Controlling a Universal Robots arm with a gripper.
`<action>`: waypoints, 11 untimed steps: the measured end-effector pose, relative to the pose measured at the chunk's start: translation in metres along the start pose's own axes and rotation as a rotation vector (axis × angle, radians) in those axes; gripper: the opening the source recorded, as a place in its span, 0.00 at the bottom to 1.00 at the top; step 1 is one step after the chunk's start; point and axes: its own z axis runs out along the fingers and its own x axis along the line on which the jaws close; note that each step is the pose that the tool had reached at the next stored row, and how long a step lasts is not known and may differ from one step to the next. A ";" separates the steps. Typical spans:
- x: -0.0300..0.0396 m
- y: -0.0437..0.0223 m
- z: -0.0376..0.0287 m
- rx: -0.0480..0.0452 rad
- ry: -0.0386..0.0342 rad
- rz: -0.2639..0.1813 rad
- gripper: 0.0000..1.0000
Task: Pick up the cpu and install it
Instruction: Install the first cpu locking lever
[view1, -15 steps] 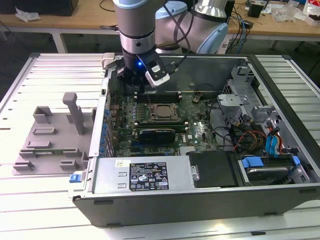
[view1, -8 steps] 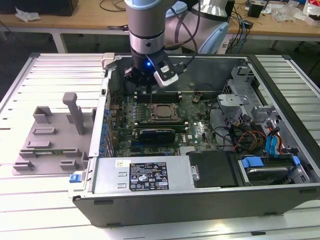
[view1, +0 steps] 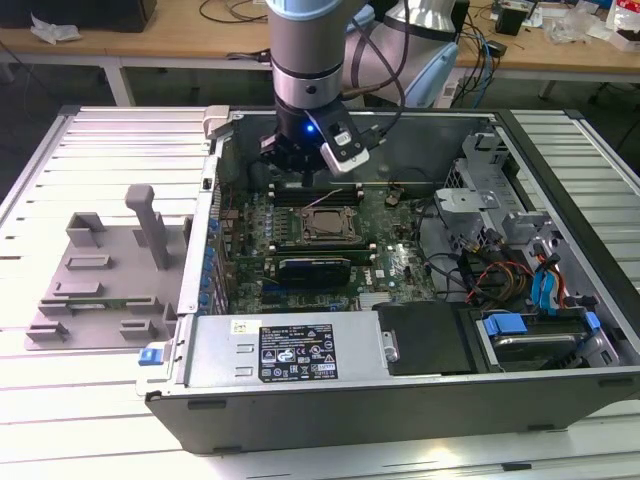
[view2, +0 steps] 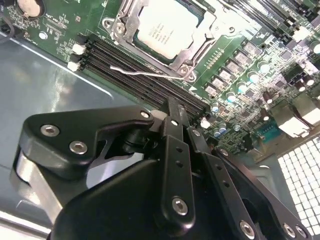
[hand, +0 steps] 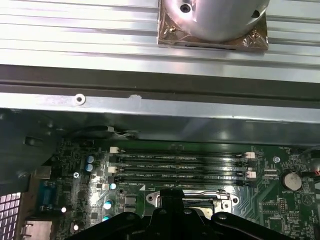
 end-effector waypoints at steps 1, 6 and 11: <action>0.0001 -0.0003 0.0016 0.0003 -0.0042 0.001 0.11; -0.0082 -0.0023 0.0089 0.0053 -0.0229 0.020 0.11; -0.0140 -0.0047 0.0188 0.0079 -0.0330 0.064 0.11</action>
